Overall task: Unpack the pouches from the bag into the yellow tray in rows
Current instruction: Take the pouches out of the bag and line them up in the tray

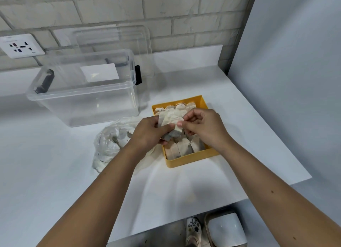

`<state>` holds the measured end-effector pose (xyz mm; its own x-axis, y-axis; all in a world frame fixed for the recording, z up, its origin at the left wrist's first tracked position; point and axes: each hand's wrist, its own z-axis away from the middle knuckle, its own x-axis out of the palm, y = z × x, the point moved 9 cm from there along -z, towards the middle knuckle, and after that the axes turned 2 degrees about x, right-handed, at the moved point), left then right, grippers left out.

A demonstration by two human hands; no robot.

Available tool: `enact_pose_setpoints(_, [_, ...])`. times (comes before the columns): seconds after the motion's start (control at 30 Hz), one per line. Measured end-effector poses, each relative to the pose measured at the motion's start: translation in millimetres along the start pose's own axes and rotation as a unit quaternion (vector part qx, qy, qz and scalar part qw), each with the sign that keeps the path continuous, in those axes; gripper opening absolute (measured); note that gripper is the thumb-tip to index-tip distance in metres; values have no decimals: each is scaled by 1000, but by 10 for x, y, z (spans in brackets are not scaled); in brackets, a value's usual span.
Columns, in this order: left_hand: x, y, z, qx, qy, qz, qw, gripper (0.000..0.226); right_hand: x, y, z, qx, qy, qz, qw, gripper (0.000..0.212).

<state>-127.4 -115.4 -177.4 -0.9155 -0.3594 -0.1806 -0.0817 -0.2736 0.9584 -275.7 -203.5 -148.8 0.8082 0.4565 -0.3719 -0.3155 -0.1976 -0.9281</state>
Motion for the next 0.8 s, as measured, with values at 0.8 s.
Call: enact_pose_setpoints(0.8, [-258, -150, -135, -11, 83, 7, 996, 14, -296, 344, -772, -16, -32, 348, 937, 12])
